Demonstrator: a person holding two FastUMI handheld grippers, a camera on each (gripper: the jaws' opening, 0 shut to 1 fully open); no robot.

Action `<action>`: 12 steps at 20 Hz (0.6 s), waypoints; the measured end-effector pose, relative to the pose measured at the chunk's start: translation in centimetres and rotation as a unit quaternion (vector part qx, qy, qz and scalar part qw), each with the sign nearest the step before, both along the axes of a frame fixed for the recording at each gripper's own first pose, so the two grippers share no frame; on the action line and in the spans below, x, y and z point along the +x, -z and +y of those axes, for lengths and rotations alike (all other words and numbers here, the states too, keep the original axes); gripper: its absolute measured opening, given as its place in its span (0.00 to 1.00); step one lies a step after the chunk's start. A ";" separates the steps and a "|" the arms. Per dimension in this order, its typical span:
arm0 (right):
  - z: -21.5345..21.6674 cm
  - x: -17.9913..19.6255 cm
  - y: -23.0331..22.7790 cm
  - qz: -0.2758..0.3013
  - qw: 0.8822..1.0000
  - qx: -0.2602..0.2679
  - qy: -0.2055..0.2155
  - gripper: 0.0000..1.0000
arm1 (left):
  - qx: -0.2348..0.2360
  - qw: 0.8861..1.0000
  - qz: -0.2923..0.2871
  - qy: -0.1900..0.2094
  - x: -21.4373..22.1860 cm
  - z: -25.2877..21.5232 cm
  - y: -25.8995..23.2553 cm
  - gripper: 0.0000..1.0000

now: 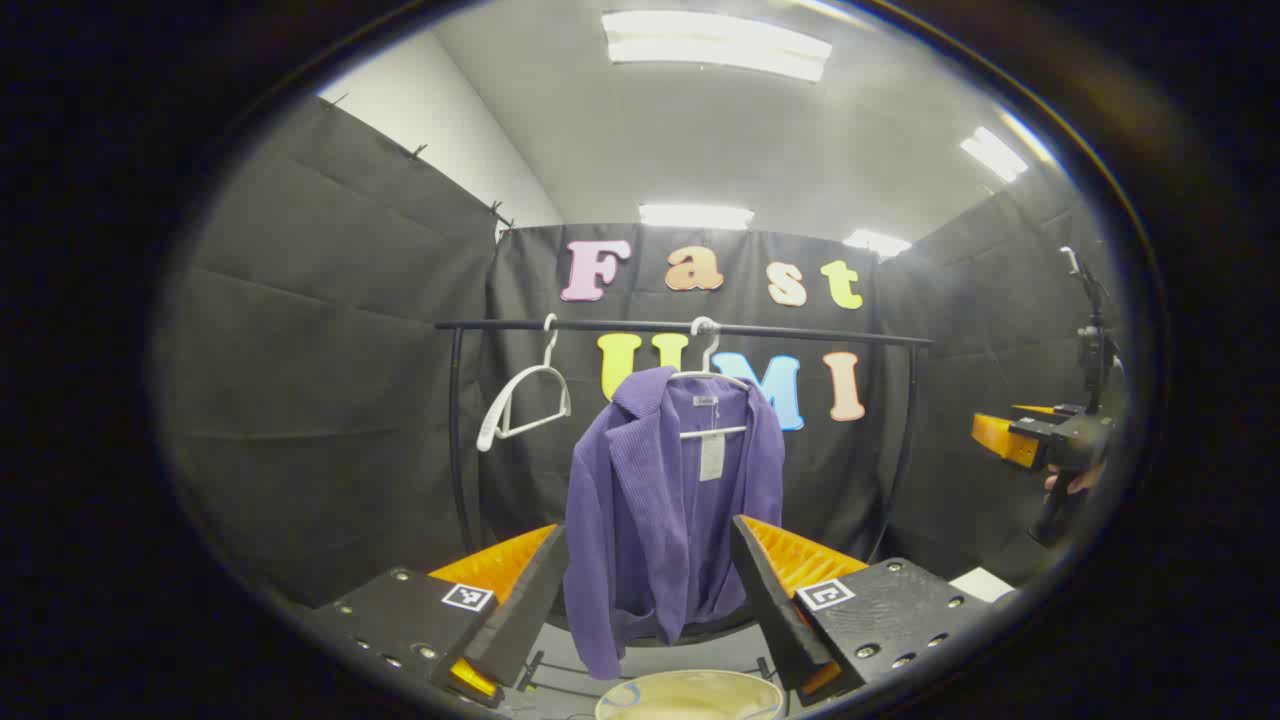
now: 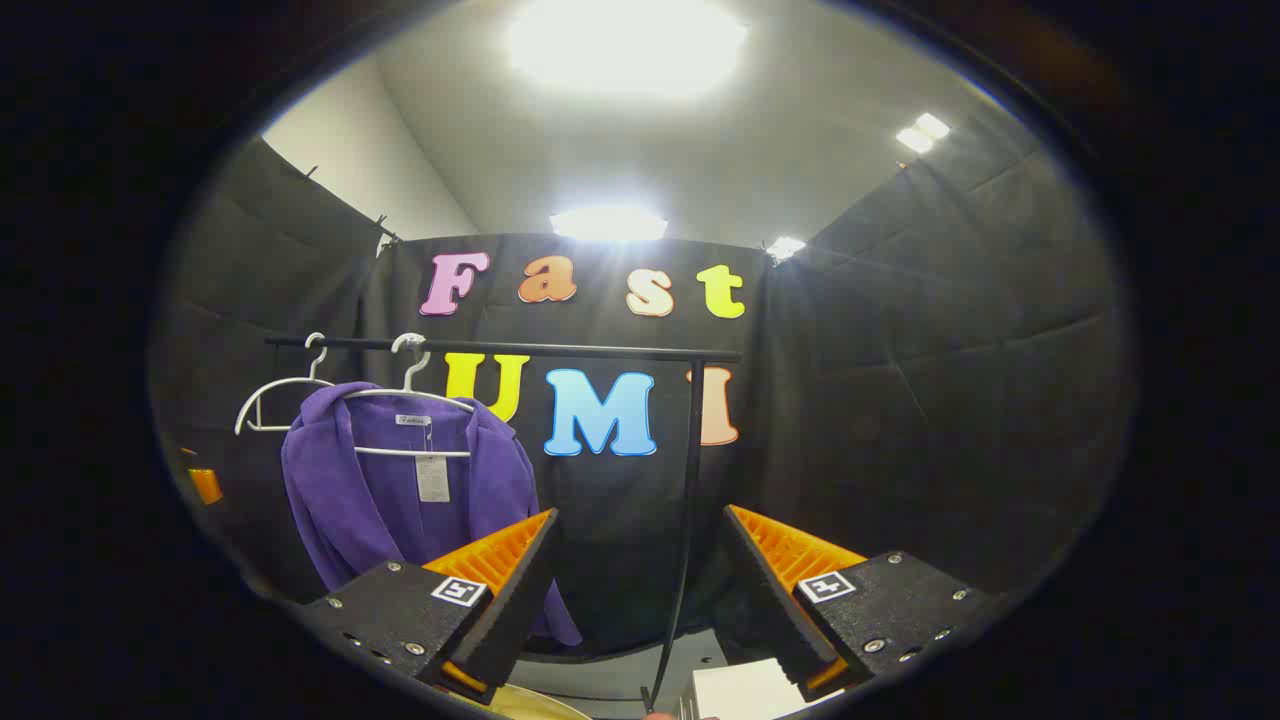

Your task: Grasp the clothes on the hanger with both hands and then place them into the laundry hamper below.

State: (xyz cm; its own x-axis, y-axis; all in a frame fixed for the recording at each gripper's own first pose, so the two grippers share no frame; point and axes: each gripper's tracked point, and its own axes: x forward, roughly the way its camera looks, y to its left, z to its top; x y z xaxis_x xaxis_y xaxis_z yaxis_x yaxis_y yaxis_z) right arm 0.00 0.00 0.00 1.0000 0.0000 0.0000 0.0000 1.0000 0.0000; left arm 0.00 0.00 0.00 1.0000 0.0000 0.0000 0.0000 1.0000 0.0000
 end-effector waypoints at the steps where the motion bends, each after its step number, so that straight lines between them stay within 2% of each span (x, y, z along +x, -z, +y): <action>1: -0.3 -0.1 0.2 0.003 1.000 0.002 0.003 0.97 | 0.001 1.000 0.001 -0.001 -0.1 0.0 0.0 0.95; 4: -0.8 -0.2 0.8 0.012 1.000 0.011 0.012 0.97 | 0.004 1.000 0.003 -0.001 0.0 0.1 0.2 0.93; 5: -0.9 -0.2 1.0 0.013 1.000 0.012 0.014 0.97 | 0.003 1.000 0.004 0.000 0.0 0.0 0.3 0.97; 8: -1.2 -0.3 1.5 0.021 1.000 0.012 0.018 0.97 | 0.002 1.000 0.006 -0.001 0.6 -0.2 0.7 0.98; 9: -1.3 -0.3 1.6 0.022 1.000 0.011 0.019 0.97 | 0.001 1.000 0.007 -0.002 0.9 -0.2 0.9 0.93; 12: -1.3 -0.1 1.7 0.023 1.000 0.005 0.021 0.97 | -0.009 1.000 0.010 -0.004 1.5 -0.2 1.5 0.89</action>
State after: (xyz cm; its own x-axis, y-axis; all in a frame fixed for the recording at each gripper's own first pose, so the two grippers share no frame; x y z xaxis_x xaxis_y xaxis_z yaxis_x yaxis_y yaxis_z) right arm -0.12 -1.33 -1.66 0.9981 -0.0419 -0.0458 0.0424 0.9991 0.0099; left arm 1.49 -0.23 -1.46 0.9998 0.0080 -0.0197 -0.0084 0.9998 -0.0176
